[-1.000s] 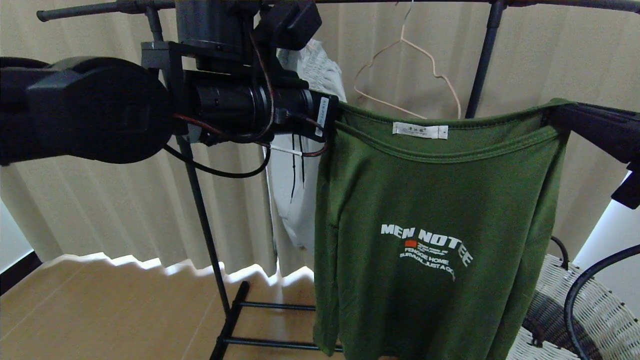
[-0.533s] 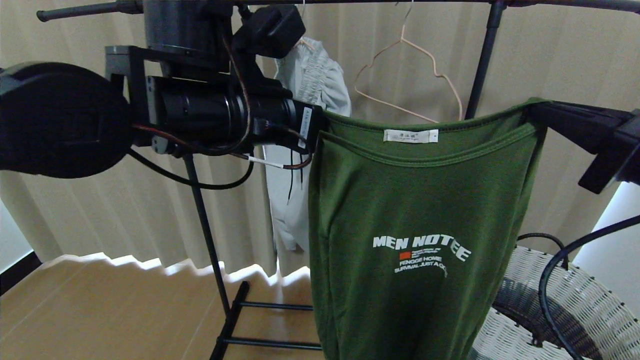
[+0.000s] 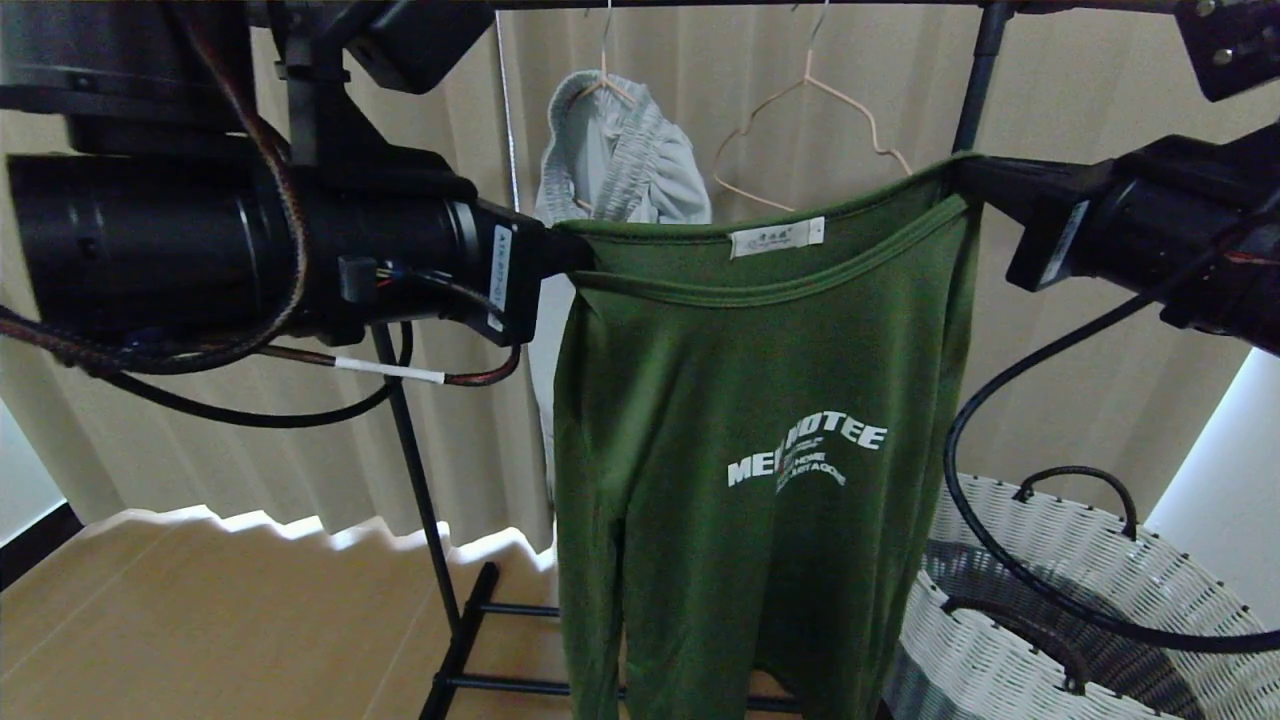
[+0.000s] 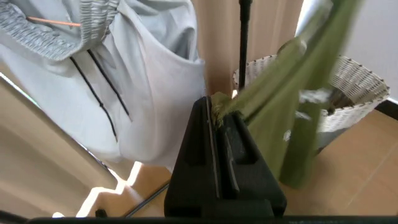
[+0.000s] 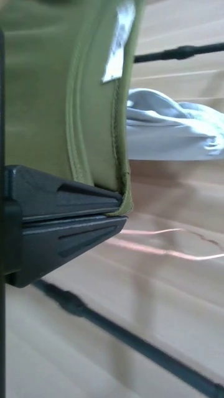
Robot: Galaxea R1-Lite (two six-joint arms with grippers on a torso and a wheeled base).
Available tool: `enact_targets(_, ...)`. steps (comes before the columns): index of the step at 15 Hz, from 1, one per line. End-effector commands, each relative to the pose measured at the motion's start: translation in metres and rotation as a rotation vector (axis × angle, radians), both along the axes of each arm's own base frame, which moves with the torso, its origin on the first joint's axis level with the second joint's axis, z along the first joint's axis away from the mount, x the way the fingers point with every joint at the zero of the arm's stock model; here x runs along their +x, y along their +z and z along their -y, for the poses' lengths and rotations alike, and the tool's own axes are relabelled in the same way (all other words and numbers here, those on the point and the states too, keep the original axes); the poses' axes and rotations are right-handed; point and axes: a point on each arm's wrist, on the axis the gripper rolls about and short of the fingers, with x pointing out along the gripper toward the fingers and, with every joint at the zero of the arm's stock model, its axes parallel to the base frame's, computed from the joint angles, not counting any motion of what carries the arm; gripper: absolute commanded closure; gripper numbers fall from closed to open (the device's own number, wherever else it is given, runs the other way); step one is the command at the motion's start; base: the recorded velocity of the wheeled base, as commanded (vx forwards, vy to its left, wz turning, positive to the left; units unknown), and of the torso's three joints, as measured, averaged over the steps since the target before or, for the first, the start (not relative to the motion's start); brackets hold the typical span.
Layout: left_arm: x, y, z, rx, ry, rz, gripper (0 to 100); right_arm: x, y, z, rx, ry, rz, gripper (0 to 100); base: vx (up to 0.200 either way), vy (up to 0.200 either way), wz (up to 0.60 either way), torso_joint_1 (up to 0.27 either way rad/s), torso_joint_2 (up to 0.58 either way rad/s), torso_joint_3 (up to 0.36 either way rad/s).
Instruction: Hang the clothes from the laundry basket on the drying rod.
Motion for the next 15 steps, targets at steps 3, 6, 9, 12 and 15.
enact_targets(3,-0.035,0.003,-0.019,0.001,-0.030,0.032,100,0.031,-0.012,-0.014,-0.015,0.000,-0.030,100,0.000,0.000,0.00,0.000,0.00,0.000)
enact_targets(6,-0.060,0.004,-0.025,0.001,-0.082,0.058,100,0.043,-0.012,-0.019,-0.014,0.000,-0.029,100,0.000,0.000,0.00,0.000,0.00,0.000)
enact_targets(9,-0.063,0.004,-0.025,0.002,-0.092,0.065,100,0.047,-0.013,-0.021,-0.014,-0.001,-0.027,100,0.000,0.000,0.00,0.000,0.00,0.000)
enact_targets(12,-0.056,0.005,-0.020,-0.001,-0.084,0.069,100,0.040,-0.009,-0.018,-0.009,-0.010,-0.016,100,0.000,0.000,0.00,0.000,0.00,0.000)
enact_targets(15,-0.026,0.011,-0.012,-0.011,-0.028,0.087,100,0.024,0.004,-0.010,0.003,-0.012,0.017,100,0.000,0.000,0.00,0.000,0.00,0.000)
